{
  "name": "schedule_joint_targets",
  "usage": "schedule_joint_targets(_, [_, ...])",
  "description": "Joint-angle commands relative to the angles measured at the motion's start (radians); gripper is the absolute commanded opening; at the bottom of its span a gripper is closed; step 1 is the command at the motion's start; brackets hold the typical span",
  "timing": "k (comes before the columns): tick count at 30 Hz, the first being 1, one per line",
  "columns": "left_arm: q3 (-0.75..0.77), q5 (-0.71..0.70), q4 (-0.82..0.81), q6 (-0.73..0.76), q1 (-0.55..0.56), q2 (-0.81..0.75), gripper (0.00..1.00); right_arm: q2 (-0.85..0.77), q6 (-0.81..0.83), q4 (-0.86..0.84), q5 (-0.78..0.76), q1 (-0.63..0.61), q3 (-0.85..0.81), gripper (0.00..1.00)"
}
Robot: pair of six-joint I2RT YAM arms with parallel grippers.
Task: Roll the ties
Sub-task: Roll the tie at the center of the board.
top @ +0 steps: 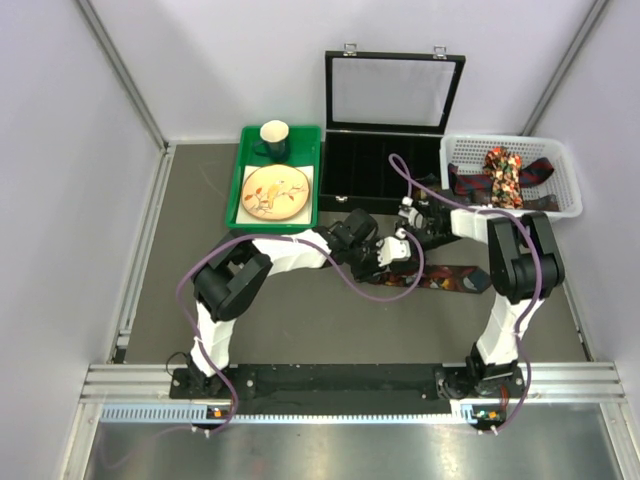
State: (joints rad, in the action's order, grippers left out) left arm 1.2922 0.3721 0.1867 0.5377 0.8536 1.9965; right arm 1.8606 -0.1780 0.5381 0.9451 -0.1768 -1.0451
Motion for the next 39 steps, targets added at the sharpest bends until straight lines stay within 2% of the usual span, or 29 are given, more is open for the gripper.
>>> schedule_joint_targets(1, [-0.083, -0.128, 0.056, -0.001, -0.021, 0.029, 0.36, 0.045, -0.015, -0.049, -0.011, -0.007, -0.012, 0.49])
schedule_joint_targets(3, [-0.114, -0.111, 0.011, -0.001, -0.019, 0.021, 0.33, 0.045, -0.024, -0.065, -0.064, 0.002, -0.003, 0.47])
schedule_joint_targets(5, [-0.131, -0.105, -0.026, -0.03, -0.027, 0.025, 0.32, 0.046, -0.032, -0.066, -0.11, 0.02, 0.013, 0.38])
schedule_joint_targets(6, [-0.137, -0.098, -0.036, -0.044, -0.03, 0.03, 0.3, 0.046, -0.025, -0.05, -0.126, 0.023, 0.016, 0.29])
schedule_joint_targets(7, [-0.139, -0.09, -0.064, -0.057, -0.036, 0.031, 0.3, 0.051, -0.02, -0.04, -0.141, 0.023, 0.016, 0.27])
schedule_joint_targets(14, [-0.148, -0.035, -0.179, -0.211, -0.091, 0.01, 0.28, 0.077, 0.006, -0.001, -0.253, 0.023, 0.007, 0.27])
schedule_joint_targets(19, [-0.156, -0.019, -0.179, -0.211, -0.102, -0.007, 0.29, 0.097, 0.02, 0.028, -0.31, 0.026, -0.013, 0.26])
schedule_joint_targets(22, [-0.156, -0.018, -0.161, -0.164, -0.097, -0.001, 0.29, 0.103, 0.029, 0.037, -0.289, 0.028, -0.013, 0.27])
schedule_joint_targets(25, [-0.171, -0.07, -0.13, -0.104, -0.085, 0.002, 0.31, 0.083, 0.043, 0.045, -0.22, 0.043, -0.021, 0.28])
schedule_joint_targets(28, [-0.179, -0.136, -0.09, -0.036, -0.053, 0.012, 0.35, 0.039, 0.057, 0.051, -0.07, 0.077, -0.023, 0.39])
schedule_joint_targets(29, [-0.18, -0.151, -0.086, -0.027, -0.047, 0.013, 0.35, 0.026, 0.066, 0.057, -0.039, 0.082, -0.023, 0.45])
schedule_joint_targets(34, [-0.166, -0.193, -0.037, 0.005, -0.021, 0.035, 0.39, -0.057, 0.052, 0.021, 0.099, 0.085, 0.013, 0.57])
schedule_joint_targets(39, [-0.14, -0.213, -0.017, 0.037, -0.005, 0.056, 0.4, -0.014, 0.028, -0.004, 0.092, 0.05, 0.013, 0.58])
